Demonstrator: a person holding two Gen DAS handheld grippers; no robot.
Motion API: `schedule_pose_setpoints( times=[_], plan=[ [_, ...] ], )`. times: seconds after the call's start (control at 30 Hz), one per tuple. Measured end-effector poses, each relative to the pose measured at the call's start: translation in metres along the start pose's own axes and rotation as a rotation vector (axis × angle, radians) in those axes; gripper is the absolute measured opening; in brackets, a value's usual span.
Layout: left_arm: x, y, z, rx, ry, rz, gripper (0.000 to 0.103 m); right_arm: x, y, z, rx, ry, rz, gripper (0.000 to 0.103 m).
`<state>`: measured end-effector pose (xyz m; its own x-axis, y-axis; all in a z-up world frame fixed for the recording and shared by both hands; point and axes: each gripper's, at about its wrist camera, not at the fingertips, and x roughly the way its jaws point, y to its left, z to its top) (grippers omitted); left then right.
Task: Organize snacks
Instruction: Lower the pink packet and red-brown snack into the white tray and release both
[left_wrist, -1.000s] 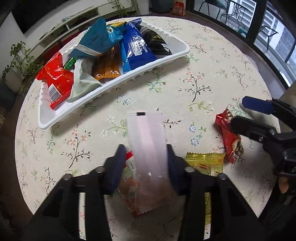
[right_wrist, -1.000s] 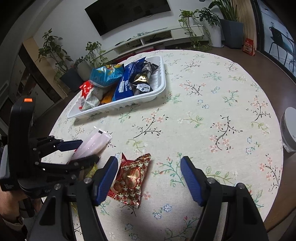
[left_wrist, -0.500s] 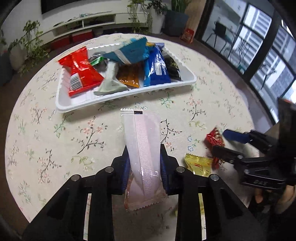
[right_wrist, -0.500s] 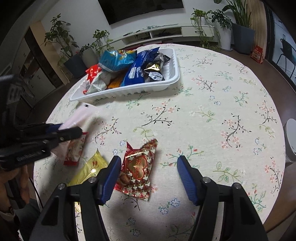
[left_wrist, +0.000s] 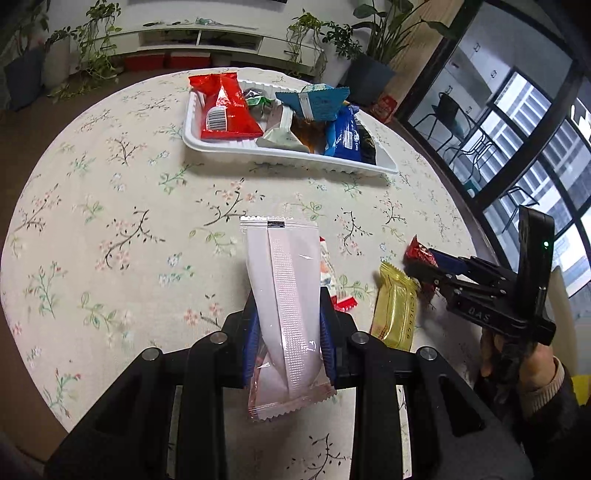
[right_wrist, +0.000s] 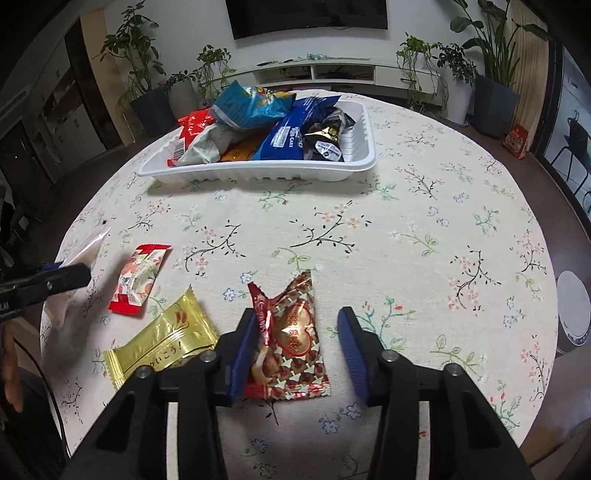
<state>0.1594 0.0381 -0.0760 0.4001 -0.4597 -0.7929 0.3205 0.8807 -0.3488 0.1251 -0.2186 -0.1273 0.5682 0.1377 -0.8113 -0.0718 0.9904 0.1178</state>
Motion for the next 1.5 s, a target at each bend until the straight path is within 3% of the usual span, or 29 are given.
schedule_pose_setpoints(
  times=[0.1,0.37,0.57,0.73,1.0,1.17,1.3,1.5],
  plan=[
    [-0.002,0.002,-0.006,-0.013,-0.009,-0.008,0.026,0.000,0.000,0.000,-0.007,0.000,-0.014,0.031],
    [-0.005,0.011,-0.013,-0.055,-0.023,-0.023,0.026,-0.003,-0.001,-0.001,0.002,-0.003,0.009,0.026],
    [-0.014,0.014,-0.005,-0.065,-0.045,-0.033,0.026,-0.019,-0.022,0.005,0.138,-0.058,0.142,0.026],
    [-0.027,0.018,0.020,-0.060,-0.078,-0.031,0.026,-0.038,-0.046,0.022,0.232,-0.105,0.197,0.025],
    [-0.052,0.014,0.104,-0.011,-0.172,-0.023,0.026,-0.083,-0.063,0.115,0.202,-0.213,0.244,0.026],
    [-0.050,0.011,0.162,0.015,-0.200,-0.023,0.026,-0.085,-0.050,0.184,0.144,-0.226,0.258,0.026],
    [-0.034,0.015,0.195,0.001,-0.198,-0.033,0.026,-0.060,-0.038,0.228,0.114,-0.191,0.260,0.026],
    [0.015,0.021,0.209,0.009,-0.148,0.003,0.026,0.004,-0.018,0.255,0.073,-0.091,0.218,0.026]
  ],
)
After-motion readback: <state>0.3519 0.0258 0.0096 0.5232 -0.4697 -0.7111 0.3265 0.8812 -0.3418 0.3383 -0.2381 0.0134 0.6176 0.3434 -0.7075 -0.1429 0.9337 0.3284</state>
